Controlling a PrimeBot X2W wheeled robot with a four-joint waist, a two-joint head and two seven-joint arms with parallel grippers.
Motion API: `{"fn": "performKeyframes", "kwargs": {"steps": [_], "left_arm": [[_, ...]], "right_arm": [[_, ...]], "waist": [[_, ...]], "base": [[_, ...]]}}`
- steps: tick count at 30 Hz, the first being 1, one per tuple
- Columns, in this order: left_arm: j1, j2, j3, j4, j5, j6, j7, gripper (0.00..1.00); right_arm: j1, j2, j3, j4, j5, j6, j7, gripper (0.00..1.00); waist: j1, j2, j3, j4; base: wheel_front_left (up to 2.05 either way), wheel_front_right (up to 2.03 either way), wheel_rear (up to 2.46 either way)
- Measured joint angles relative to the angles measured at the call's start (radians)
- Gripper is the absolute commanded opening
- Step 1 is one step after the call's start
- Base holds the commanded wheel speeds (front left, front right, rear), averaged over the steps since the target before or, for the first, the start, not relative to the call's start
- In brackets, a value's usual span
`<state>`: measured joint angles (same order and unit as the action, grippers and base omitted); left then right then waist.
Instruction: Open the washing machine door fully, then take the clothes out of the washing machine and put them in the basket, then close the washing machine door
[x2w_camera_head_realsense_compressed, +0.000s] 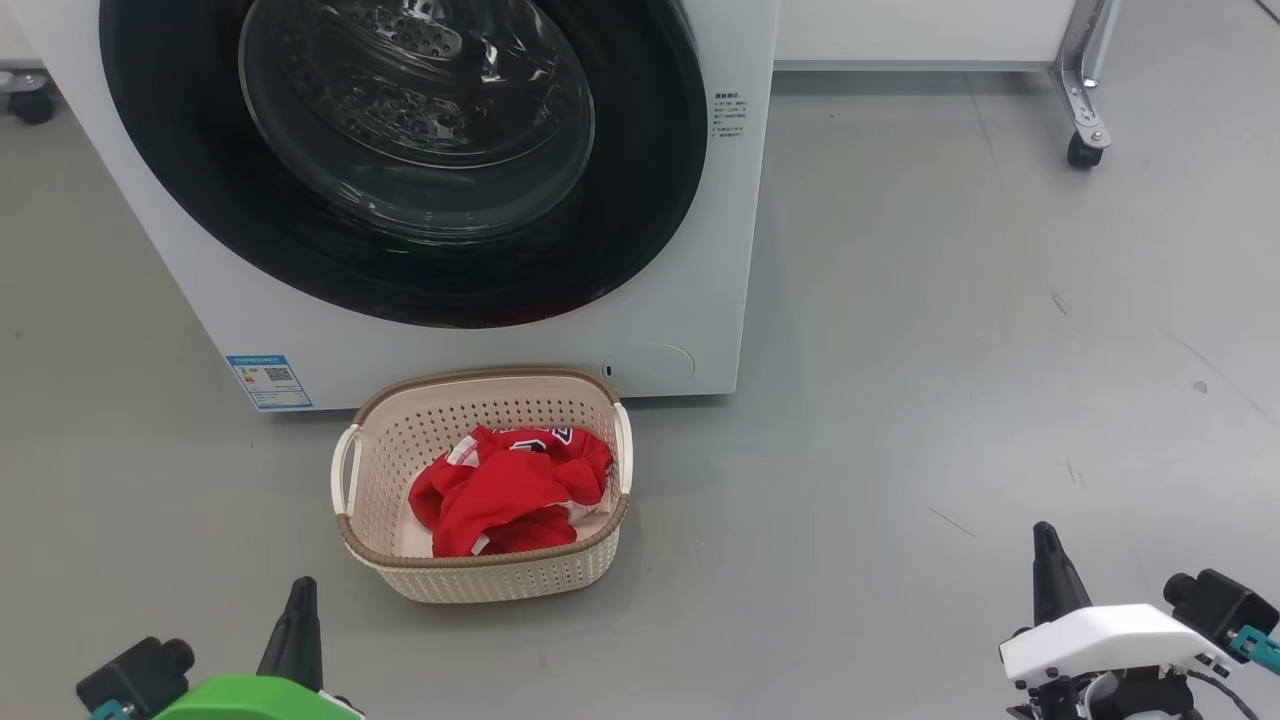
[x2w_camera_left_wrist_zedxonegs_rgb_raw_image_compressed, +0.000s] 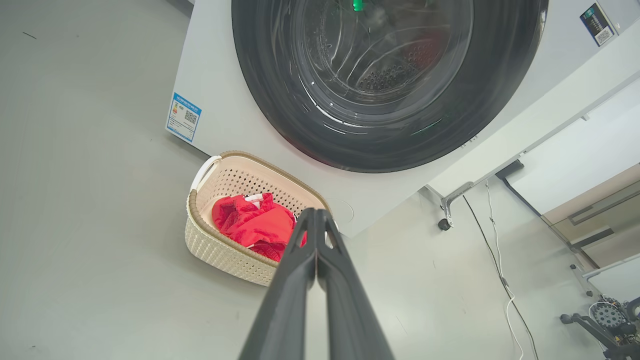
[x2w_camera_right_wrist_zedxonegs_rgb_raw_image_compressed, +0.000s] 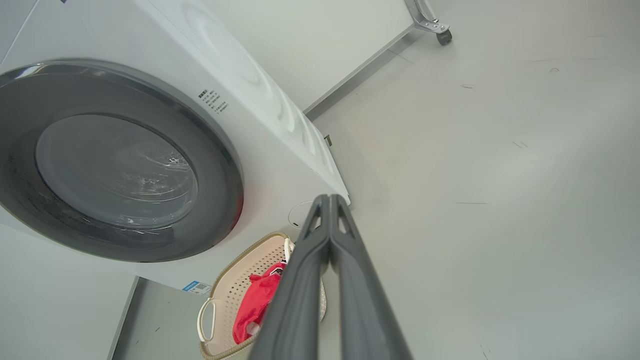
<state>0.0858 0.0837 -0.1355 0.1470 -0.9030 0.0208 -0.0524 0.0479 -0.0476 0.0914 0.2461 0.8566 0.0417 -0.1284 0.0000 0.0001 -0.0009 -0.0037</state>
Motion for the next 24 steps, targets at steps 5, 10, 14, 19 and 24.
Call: {"fn": "performKeyframes", "kwargs": {"steps": [5,10,14,19,24], "left_arm": [[-0.01,0.0,0.011,0.007,-0.064,-0.01,0.009,0.0],[-0.022,0.0,0.027,0.015,-0.128,-0.021,0.021,0.0],[-0.031,0.0,0.037,0.024,-0.177,-0.029,0.03,0.0],[-0.038,-0.001,0.049,0.036,-0.239,-0.037,0.042,0.0],[-0.051,-0.002,0.065,0.042,-0.304,-0.054,0.051,0.0]], "right_arm": [[-0.007,-0.003,-0.015,0.001,0.07,0.002,0.019,0.0],[-0.02,-0.008,-0.027,0.001,0.138,0.01,0.033,0.0],[-0.021,-0.01,-0.038,0.002,0.193,0.014,0.046,0.0],[-0.031,-0.012,-0.051,0.003,0.261,0.019,0.062,0.0],[-0.04,-0.015,-0.063,0.004,0.328,0.029,0.078,0.0]], "waist": [[0.0,0.0,0.0,0.0],[0.0,0.0,0.001,0.001],[0.0,0.0,0.001,0.001],[0.0,0.0,0.001,0.001],[0.0,0.0,0.002,0.001]], "base": [[0.0,0.0,0.0],[0.0,0.0,0.0],[0.0,0.0,0.0],[0.0,0.0,0.0],[0.0,0.0,0.0]]}}
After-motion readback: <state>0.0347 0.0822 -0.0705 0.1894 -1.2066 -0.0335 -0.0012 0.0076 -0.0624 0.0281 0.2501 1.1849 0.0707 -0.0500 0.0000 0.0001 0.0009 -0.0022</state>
